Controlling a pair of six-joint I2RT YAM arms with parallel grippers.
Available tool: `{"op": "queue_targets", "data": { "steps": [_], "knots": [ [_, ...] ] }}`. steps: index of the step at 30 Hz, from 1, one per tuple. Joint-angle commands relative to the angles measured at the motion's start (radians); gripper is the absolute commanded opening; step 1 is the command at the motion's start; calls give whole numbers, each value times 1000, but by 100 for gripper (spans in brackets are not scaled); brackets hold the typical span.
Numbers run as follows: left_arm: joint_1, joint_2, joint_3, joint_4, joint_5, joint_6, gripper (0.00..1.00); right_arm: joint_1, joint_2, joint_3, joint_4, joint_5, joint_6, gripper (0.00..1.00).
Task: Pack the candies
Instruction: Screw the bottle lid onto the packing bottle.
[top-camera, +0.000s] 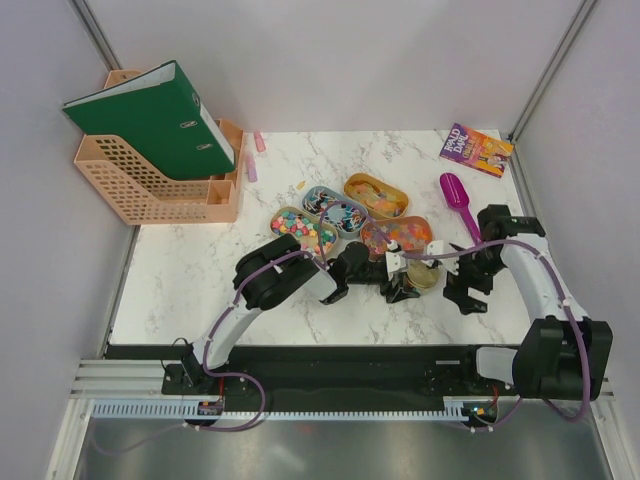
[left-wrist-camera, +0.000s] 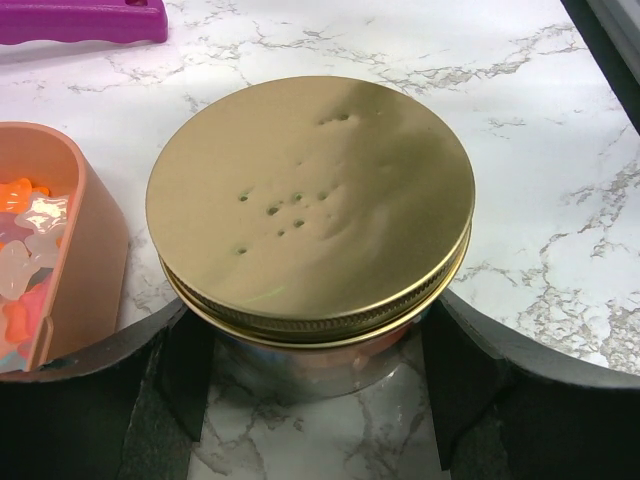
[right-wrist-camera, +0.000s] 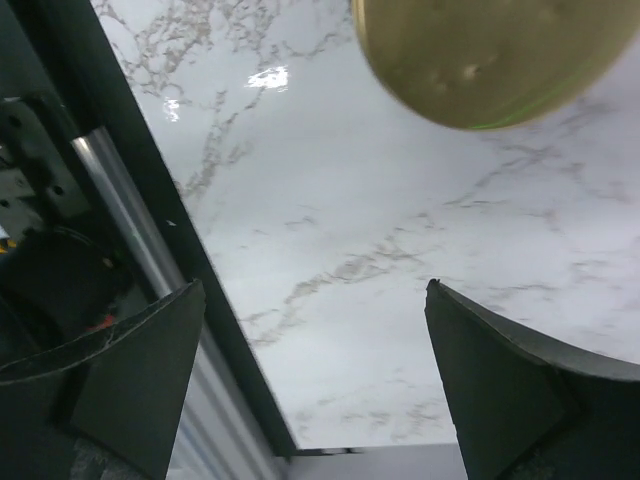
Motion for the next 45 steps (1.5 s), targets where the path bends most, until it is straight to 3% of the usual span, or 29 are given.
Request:
{"op": "queue_targets", "data": {
  "steps": [1,5,9,19,29,45],
  "knots": [
    [20,143,-97,-503,-148,99,2,-17,-50,106,-91,-86,-273,98],
    [16,150,-95,-506,-146,99,2,-16,-48,103,31,-259,-442,98],
    [16,149,-97,-510,-142,96,2,16,31,100,64,-269,-611,98],
    [13,147,-100,-514,-139,97,2,124,267,242,70,-253,-611,98],
    [13,140,-102,-514,-142,94,2,205,323,244,40,-203,-628,98],
    [11,144,-102,-514,-140,94,2,211,364,241,43,-184,-572,98]
  ]
}}
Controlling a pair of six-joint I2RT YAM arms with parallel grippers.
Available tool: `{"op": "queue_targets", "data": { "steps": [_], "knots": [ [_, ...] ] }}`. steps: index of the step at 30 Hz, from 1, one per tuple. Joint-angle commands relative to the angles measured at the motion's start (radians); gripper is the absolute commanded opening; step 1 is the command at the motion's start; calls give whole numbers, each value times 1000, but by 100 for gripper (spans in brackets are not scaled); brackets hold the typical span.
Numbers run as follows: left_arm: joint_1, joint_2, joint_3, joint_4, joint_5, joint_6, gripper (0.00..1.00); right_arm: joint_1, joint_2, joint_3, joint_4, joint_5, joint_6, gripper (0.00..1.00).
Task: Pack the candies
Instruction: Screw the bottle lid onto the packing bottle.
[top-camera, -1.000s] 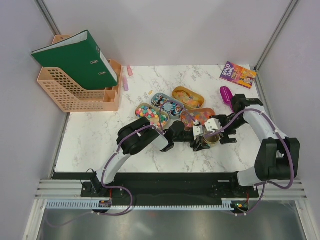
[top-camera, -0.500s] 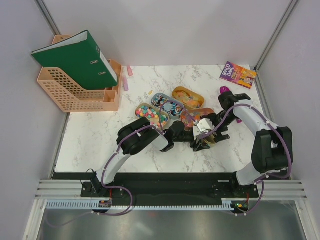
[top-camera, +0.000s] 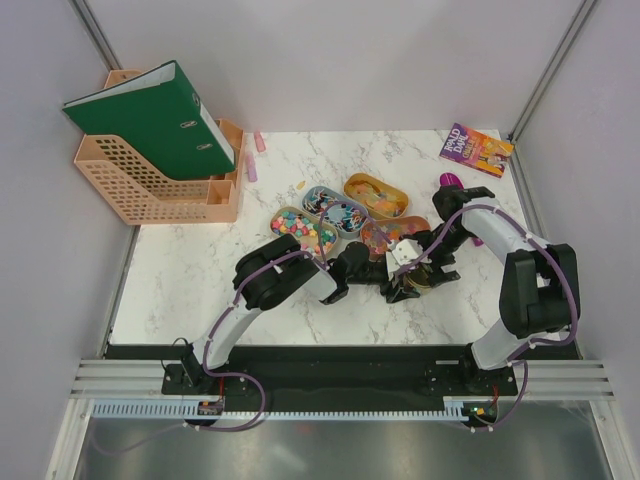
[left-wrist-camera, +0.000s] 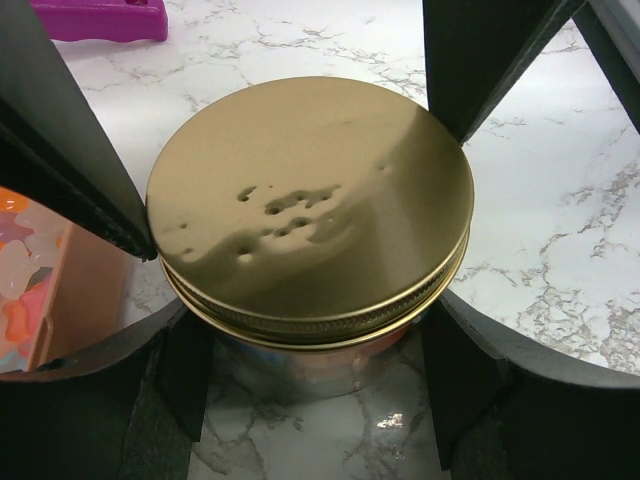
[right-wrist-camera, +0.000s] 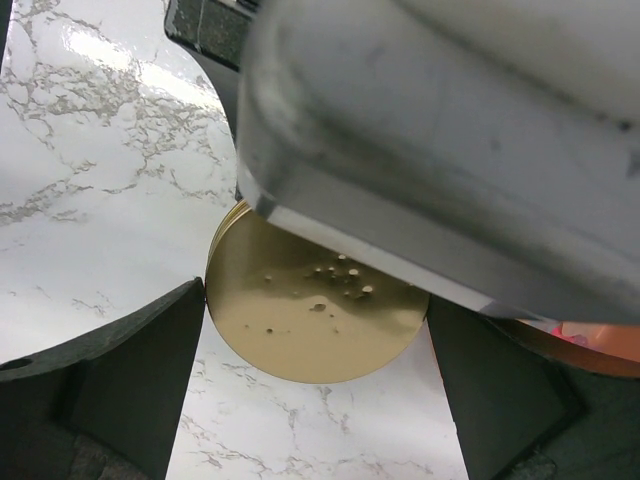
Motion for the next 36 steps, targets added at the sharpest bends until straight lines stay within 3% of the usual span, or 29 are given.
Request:
{"op": "queue_targets", "data": {
  "steps": [1,11,16,23,36],
  "knots": [
    [13,146,-101,-510,-138,93,2,6,9,10,-10,-32,9,98],
    [13,146,-101,-513,-144,96,2,6,4,-17,-1,-9,123,62],
    [12,146,-101,-513,-146,94,2,3,-4,-96,60,52,309,47],
    [13,143,-102,-512,-147,96,2,3,-26,-226,113,63,520,44],
    [2,146,-107,-513,-151,109,2,4,12,-269,183,92,799,42]
  ]
}}
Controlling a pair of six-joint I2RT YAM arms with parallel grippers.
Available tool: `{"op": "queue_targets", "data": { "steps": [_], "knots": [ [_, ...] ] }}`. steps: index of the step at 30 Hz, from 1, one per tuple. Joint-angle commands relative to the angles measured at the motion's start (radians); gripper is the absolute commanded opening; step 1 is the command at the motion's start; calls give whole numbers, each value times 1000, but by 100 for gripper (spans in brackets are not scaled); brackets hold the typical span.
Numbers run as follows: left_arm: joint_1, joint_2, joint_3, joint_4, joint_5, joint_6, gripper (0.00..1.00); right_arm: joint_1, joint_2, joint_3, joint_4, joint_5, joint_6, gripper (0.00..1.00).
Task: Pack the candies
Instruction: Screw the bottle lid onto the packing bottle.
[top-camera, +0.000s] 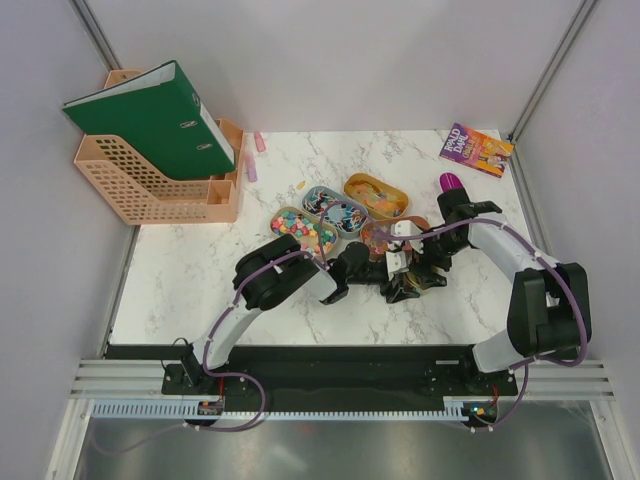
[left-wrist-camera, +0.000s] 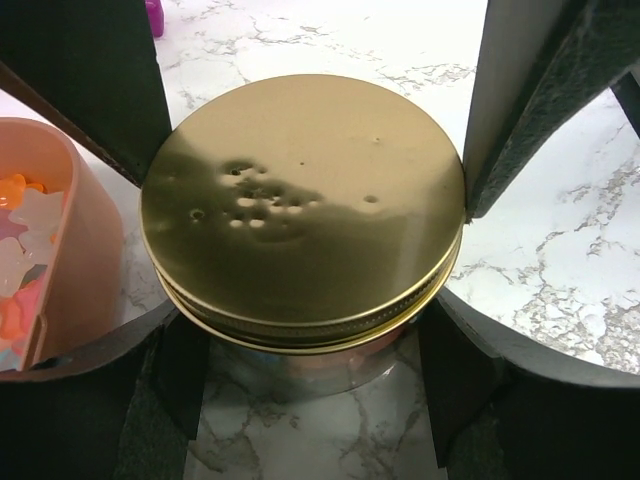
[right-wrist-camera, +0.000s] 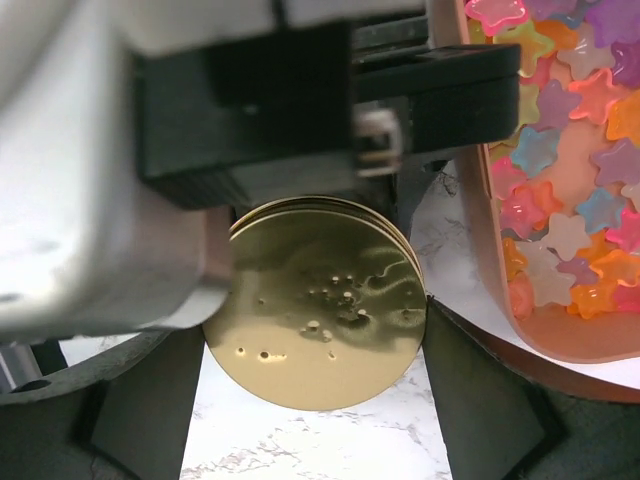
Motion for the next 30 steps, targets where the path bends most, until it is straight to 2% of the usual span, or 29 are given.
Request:
{"op": "queue_targets", "data": {
  "steps": [1,10,15,27,29,30],
  "knots": [
    [4,147,-104,-512,-148,111,2,7,113,-123,-75,98,169,42],
    [-1,142,-109,-512,-154,120,2,4,7,-209,-3,7,307,40],
    [1,150,-104,-513,-151,122,2,-1,-45,-240,36,7,369,39],
    [-1,144,-104,-517,-151,131,2,-7,83,-178,6,64,462,35],
    [-2,142,-103,-518,-150,131,2,-7,70,-175,7,73,459,35],
    [-2,142,-104,-518,-151,131,2,-7,65,-175,6,76,459,38]
  ]
}}
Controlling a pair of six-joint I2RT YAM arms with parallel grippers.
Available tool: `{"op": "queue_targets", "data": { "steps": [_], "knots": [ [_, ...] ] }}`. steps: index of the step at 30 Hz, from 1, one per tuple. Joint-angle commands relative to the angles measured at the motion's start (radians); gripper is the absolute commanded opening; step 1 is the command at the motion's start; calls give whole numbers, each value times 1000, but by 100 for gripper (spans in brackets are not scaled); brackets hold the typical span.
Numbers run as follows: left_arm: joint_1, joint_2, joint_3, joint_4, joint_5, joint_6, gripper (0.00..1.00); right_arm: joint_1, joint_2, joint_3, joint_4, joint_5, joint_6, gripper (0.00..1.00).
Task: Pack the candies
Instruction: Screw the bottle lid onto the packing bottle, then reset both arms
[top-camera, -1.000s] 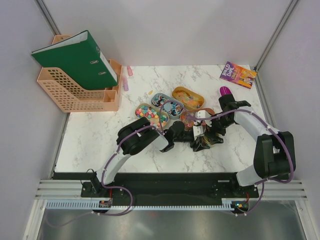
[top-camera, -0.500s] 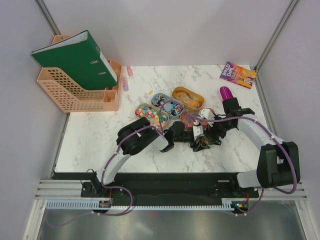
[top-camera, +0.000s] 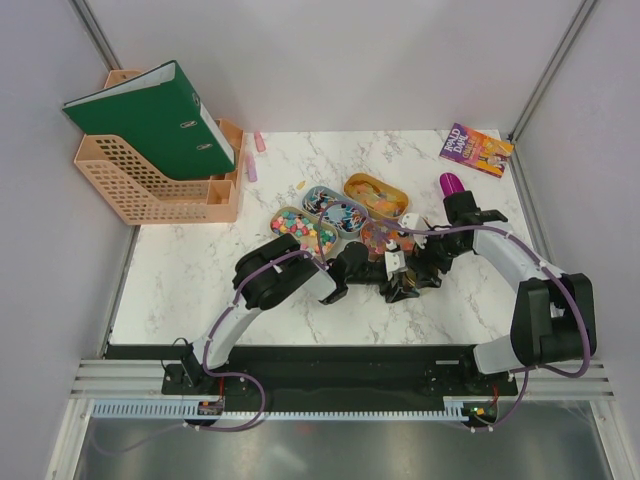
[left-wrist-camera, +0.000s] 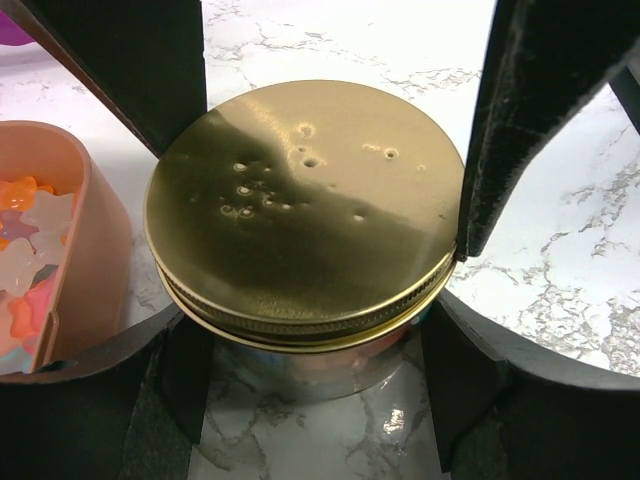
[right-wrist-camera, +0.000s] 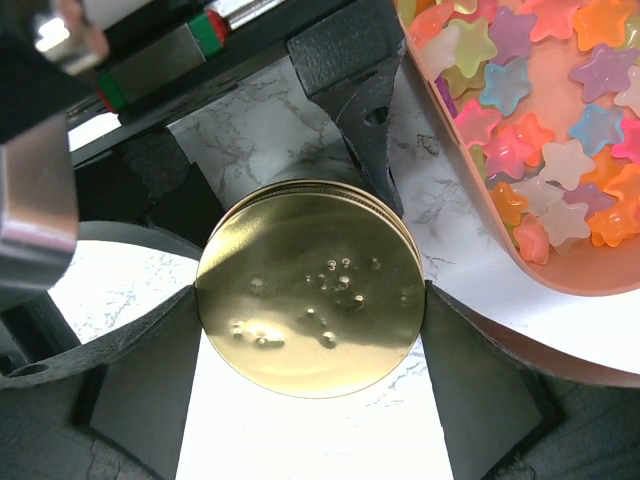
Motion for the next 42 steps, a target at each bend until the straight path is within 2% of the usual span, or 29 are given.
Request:
{"op": "queue_targets", "data": {
  "steps": [1,4,5,6,7,11,18,19,22,23,26,27,33,37,41,42],
  "knots": [
    [0,142,-99,-527,-154,132,2,17,117,-101,-127,95,151,43],
    [-3,140,-102,-527,-153,135,2,17,104,-123,-124,92,126,54],
    [-3,140,-102,-527,-151,135,2,17,88,-128,-116,93,115,60],
    [-3,140,-102,-528,-147,133,2,16,77,-137,-115,93,103,87],
    [-1,139,-102,-528,-145,133,2,16,63,-140,-112,95,88,98],
    [-3,140,-105,-528,-141,129,2,-3,-9,-135,-108,139,14,98],
    [-3,148,-105,-528,-142,121,2,-160,-37,-95,-147,199,-182,98],
    [-3,150,-101,-533,-141,122,6,-173,-28,-83,-153,200,-196,98],
    [-17,150,-87,-560,-171,122,53,-205,3,-51,-164,190,-215,98],
    [-23,148,-90,-559,-202,126,74,-214,9,-42,-168,181,-213,98],
    [-40,125,-119,-550,-205,135,89,-231,28,-5,-179,167,-222,98],
    [-41,116,-136,-551,-203,130,100,-236,34,7,-178,168,-230,98],
    [-41,61,-163,-649,-194,113,100,-262,78,69,-177,173,-254,98],
    [-44,-4,-214,-657,-187,118,100,-282,109,109,-177,157,-250,98],
    [-44,-144,-294,-692,-147,155,100,-300,100,144,-177,150,-239,98],
    [-44,-228,-327,-708,-142,162,100,-303,87,152,-177,148,-232,98]
  ]
}}
